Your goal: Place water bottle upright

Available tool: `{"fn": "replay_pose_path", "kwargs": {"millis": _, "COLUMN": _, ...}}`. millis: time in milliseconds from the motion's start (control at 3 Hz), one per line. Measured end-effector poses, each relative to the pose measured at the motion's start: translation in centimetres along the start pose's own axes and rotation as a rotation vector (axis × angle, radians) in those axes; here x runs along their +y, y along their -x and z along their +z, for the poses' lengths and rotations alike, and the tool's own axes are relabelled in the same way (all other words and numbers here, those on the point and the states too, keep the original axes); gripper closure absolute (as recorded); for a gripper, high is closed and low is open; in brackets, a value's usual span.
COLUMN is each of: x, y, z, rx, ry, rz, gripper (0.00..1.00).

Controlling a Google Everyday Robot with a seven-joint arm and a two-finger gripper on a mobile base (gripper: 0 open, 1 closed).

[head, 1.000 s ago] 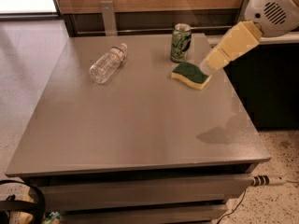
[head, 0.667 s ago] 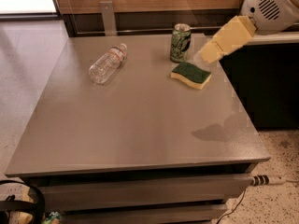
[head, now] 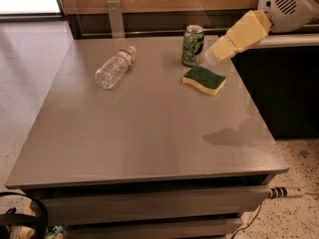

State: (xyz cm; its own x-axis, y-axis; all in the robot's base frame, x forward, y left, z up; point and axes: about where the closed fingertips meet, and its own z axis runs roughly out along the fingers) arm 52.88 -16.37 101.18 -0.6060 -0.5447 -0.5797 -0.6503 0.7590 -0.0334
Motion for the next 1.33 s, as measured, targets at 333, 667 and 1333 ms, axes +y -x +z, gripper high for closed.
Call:
{"fn": "replay_pose_path", "kwargs": {"millis": 333, "x": -0.2, "y": 4.5, "z": 3.2, "rx": 0.046, "ry": 0.016, "rz": 0.114, "gripper": 0.00}}
{"fn": "replay_pose_path", "kwargs": {"millis": 667, "x": 1.2, "y": 9.3, "z": 7.4, "rx": 0.067, "ry": 0.017, "rz": 0.257, "gripper": 0.00}}
{"fn": "replay_pose_path", "kwargs": {"millis": 1333, "x": 6.7, "y": 14.1, "z": 15.6, "rx": 0.193, "ry": -0.038, "rz": 0.453, "gripper": 0.00}}
